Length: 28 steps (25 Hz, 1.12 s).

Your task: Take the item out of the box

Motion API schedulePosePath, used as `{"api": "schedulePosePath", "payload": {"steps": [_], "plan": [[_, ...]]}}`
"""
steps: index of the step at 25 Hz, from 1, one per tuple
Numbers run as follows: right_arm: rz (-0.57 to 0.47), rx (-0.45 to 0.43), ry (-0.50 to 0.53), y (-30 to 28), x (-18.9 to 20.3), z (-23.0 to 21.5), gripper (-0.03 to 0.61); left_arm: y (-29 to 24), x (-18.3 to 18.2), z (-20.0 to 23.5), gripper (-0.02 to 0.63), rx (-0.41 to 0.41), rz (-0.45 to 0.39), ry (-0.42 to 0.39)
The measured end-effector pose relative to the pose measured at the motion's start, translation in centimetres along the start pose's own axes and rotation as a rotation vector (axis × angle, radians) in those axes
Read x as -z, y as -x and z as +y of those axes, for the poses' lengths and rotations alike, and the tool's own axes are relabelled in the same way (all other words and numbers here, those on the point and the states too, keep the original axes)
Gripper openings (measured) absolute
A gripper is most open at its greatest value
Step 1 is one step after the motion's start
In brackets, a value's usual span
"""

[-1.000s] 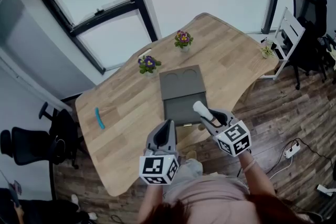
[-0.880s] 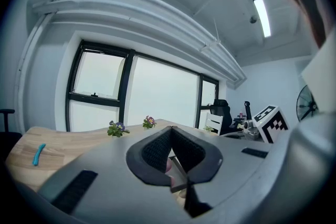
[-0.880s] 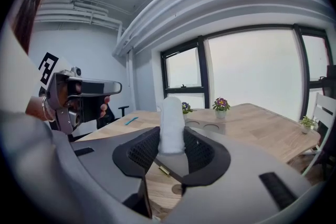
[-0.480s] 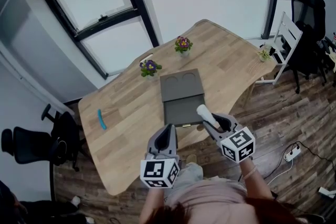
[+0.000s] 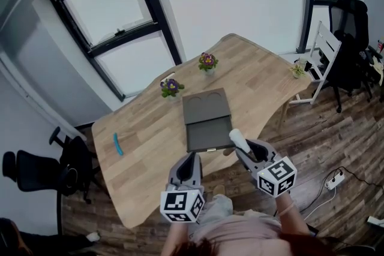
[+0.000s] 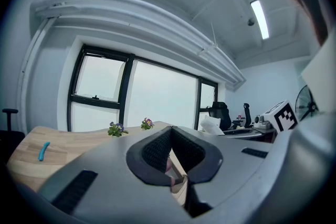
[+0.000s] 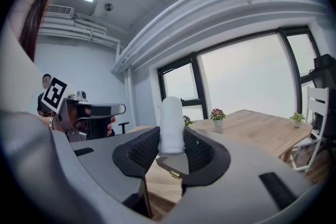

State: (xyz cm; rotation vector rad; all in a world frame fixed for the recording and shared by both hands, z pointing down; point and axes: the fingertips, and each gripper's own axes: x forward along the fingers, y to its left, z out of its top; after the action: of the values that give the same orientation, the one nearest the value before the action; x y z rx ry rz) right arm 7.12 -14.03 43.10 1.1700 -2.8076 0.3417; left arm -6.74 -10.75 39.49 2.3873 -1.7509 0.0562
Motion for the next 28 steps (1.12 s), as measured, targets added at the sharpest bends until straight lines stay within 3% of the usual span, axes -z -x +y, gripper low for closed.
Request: {"api": "schedulePosePath", "payload": {"steps": [28], "plan": [[-0.098, -0.003, 0.006, 5.8, -1.7, 3.2, 0.129, 4.7, -0.7, -3.1, 0.000, -0.012, -0.033, -0.010]]}}
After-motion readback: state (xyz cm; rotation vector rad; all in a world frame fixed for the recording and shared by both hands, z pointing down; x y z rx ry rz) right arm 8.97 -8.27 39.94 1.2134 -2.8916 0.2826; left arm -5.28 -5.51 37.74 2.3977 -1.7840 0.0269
